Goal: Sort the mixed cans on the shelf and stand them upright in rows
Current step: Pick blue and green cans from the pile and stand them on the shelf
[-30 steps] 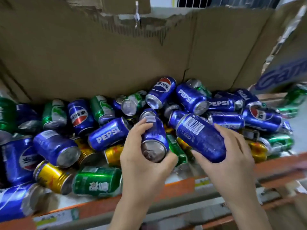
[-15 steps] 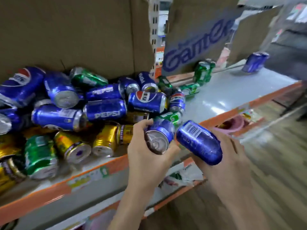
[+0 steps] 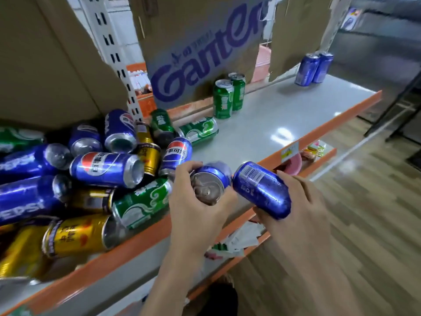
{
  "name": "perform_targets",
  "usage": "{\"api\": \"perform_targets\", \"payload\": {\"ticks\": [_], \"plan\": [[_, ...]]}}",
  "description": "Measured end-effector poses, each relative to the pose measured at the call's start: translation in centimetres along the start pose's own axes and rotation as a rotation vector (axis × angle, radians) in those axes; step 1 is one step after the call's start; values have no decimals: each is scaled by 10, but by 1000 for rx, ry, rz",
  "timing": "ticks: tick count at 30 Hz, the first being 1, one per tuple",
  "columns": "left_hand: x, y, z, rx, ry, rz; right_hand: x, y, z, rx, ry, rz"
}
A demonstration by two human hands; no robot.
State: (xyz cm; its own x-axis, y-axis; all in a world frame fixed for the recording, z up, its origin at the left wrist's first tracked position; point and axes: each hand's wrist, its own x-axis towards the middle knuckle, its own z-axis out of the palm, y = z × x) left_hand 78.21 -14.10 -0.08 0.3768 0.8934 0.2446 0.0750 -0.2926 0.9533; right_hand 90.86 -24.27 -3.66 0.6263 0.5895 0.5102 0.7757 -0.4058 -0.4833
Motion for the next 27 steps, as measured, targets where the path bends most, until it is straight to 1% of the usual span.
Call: {"api": "perform_targets", "payload": {"ticks": [4, 8, 12, 18, 21, 25, 27], "plan": [[47, -6, 40, -16, -15, 3, 48, 30, 17, -40, 4, 4], [98, -10, 73, 67, -24, 42, 103, 51, 24, -35, 17, -12], [145, -12, 107, 95, -55, 46, 145, 68, 34, -67, 23, -48], [176, -20, 148, 129, -145, 25, 187, 100, 49, -44, 66, -22], [189, -23, 170, 144, -153, 37, 211, 117, 56, -85, 88, -35], [208, -28, 202, 220, -144, 55, 241, 143, 65, -61, 95, -51], [222, -30, 227, 258, -138, 58, 261, 167, 68, -39, 90, -84]]}}
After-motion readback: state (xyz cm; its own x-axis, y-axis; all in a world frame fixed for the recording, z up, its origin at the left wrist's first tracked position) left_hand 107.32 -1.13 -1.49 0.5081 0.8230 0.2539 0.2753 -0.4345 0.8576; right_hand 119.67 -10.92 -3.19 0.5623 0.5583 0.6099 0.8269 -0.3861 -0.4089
